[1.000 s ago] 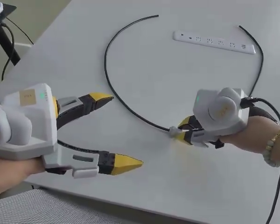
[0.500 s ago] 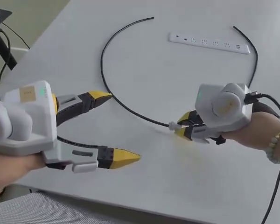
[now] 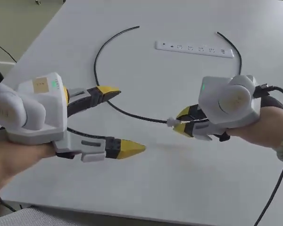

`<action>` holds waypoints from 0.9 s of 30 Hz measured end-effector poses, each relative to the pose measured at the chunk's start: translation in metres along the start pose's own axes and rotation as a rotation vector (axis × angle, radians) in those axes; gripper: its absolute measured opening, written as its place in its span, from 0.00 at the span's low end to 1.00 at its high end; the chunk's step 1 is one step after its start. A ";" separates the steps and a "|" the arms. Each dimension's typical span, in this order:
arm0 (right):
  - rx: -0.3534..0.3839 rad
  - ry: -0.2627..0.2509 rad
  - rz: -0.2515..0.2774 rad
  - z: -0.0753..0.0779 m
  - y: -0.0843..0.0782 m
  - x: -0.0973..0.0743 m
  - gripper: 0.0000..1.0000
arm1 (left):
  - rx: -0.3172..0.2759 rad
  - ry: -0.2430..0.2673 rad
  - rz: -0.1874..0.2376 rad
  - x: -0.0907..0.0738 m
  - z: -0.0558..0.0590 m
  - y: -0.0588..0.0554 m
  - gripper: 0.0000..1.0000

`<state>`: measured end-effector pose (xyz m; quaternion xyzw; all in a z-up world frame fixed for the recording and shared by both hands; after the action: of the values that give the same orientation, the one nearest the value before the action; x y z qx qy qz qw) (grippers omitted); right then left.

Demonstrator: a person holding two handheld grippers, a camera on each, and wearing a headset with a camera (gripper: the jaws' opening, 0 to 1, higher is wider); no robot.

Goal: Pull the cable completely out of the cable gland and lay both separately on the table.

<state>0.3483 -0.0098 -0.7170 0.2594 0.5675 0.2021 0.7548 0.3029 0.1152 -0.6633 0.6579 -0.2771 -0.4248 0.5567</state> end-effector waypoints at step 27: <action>-0.012 -0.063 0.059 -0.007 0.029 -0.044 0.09 | 0.244 -0.246 -0.086 0.067 0.004 0.011 0.33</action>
<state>0.3290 -0.0118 -0.6673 0.2777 0.5344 0.2193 0.7676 0.3326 0.0546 -0.6694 0.6748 -0.3644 -0.4888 0.4158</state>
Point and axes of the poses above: the centre of the closed fingertips' face, and the gripper's own axes: x roughly forward along the fingers, z roughly to its right, y roughly out of its top, the point moved 4 cm from there along -x, roughly backward along the fingers, and after that the axes turned 1 degree about -y, right-handed, at the moved point
